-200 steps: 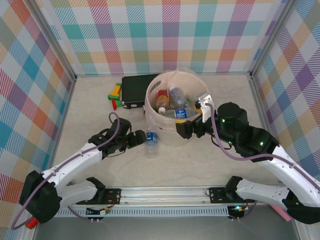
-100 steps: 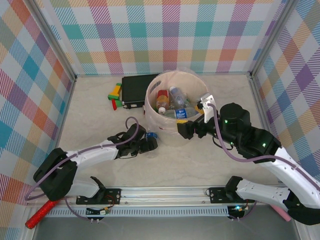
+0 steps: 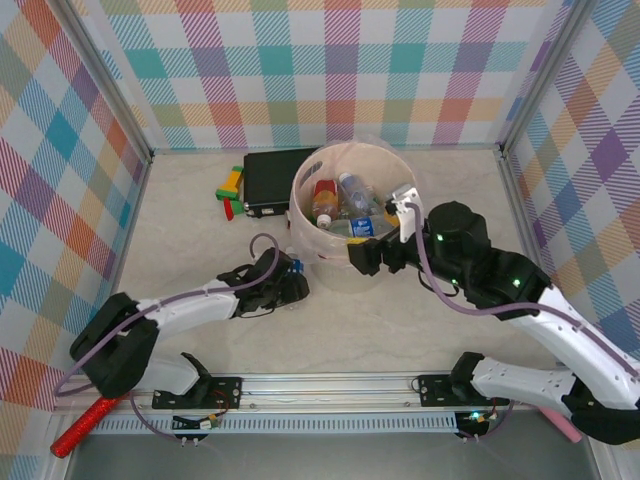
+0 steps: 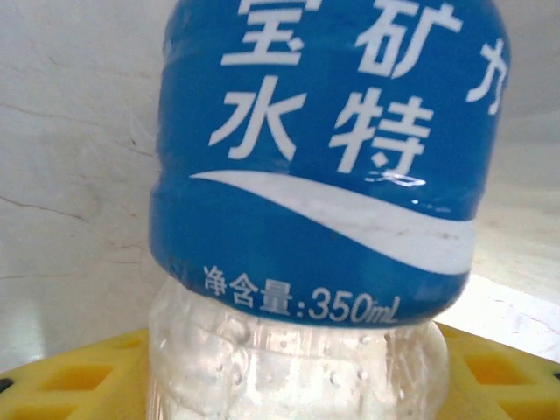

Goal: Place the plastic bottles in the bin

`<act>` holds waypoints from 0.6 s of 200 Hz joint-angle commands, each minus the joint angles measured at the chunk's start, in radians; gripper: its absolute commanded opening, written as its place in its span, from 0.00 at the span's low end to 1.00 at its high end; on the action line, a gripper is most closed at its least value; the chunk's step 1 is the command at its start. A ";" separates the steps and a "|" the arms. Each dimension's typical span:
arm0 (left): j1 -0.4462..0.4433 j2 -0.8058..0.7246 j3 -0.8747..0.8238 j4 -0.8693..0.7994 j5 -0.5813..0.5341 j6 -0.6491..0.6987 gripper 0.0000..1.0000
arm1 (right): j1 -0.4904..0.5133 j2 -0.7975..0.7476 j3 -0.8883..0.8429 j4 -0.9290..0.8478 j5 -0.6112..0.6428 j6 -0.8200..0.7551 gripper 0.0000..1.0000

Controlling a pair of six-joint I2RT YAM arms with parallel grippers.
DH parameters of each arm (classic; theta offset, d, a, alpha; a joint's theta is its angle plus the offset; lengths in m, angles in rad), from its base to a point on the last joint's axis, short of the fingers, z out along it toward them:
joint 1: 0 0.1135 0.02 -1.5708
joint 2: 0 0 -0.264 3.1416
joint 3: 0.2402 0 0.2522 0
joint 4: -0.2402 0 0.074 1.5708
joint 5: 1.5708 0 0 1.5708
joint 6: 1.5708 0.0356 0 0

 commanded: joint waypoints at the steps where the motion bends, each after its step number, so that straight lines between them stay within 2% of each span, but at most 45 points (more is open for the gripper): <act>1: 0.000 -0.132 -0.002 -0.126 -0.111 0.036 0.60 | 0.007 0.048 0.065 0.000 -0.011 0.039 0.99; 31: 0.000 -0.323 0.033 -0.305 -0.290 0.054 0.60 | 0.006 0.113 0.127 -0.006 -0.055 0.049 0.99; 71: -0.002 -0.538 0.115 -0.385 -0.388 0.206 0.60 | 0.005 0.181 0.198 0.000 -0.139 0.040 0.99; 85: -0.002 -0.573 0.151 -0.386 -0.393 0.273 0.60 | 0.006 0.202 0.223 0.008 -0.170 0.042 1.00; 120: -0.014 -0.608 0.232 -0.342 -0.302 0.427 0.61 | 0.004 0.271 0.309 -0.006 -0.238 0.054 0.91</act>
